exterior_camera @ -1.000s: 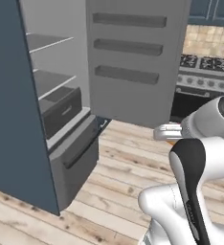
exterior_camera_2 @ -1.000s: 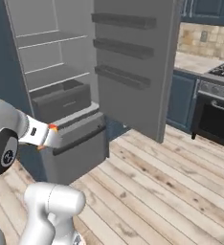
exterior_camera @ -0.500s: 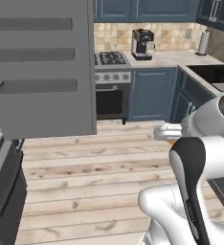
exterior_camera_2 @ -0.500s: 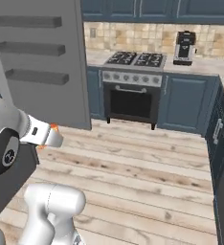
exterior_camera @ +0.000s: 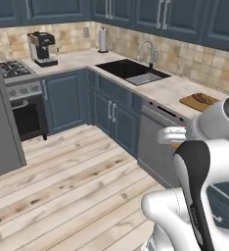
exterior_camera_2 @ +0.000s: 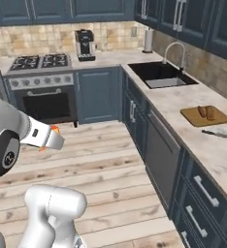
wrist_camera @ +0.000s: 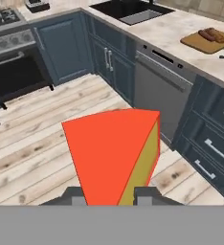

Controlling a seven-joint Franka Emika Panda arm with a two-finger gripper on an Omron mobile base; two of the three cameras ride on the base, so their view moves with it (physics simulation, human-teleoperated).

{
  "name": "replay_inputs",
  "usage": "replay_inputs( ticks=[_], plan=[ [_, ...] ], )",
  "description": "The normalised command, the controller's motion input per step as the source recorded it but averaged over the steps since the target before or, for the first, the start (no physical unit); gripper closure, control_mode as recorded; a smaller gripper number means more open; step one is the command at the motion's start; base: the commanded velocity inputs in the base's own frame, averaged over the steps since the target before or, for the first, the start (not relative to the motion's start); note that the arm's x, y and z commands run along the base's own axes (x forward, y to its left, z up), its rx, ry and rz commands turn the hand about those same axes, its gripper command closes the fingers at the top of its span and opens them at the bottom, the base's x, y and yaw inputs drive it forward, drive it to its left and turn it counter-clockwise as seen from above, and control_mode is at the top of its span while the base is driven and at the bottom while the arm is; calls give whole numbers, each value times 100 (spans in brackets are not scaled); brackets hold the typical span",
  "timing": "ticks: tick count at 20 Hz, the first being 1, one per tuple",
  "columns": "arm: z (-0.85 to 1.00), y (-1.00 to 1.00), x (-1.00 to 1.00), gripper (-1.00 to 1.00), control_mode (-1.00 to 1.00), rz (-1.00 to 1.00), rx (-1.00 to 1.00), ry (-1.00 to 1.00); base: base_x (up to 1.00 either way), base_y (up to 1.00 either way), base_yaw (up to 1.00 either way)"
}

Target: Retrieve the sausage and cheese from the fridge and place them on the cutting board on the counter.

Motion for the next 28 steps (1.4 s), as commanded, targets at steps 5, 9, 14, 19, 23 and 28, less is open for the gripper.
replay_inputs(
  ticks=[5, 9, 14, 19, 23, 28],
  plan=[
    [0, 0, 0, 100, 100, 0, 0, 0, 65, 0, -69],
    [0, 0, 0, 100, 100, 0, 0, 0, 98, 0, -51],
    [0, 0, 0, 100, 100, 0, 0, 0, 100, 0, -12],
    [0, 0, 0, 100, 100, 0, 0, 0, 82, -12, 0],
    [0, 0, 0, 100, 100, 0, 0, 0, 31, -27, -4],
    [0, 0, 0, 100, 100, 0, 0, 0, 34, 1, -21]
  ],
)
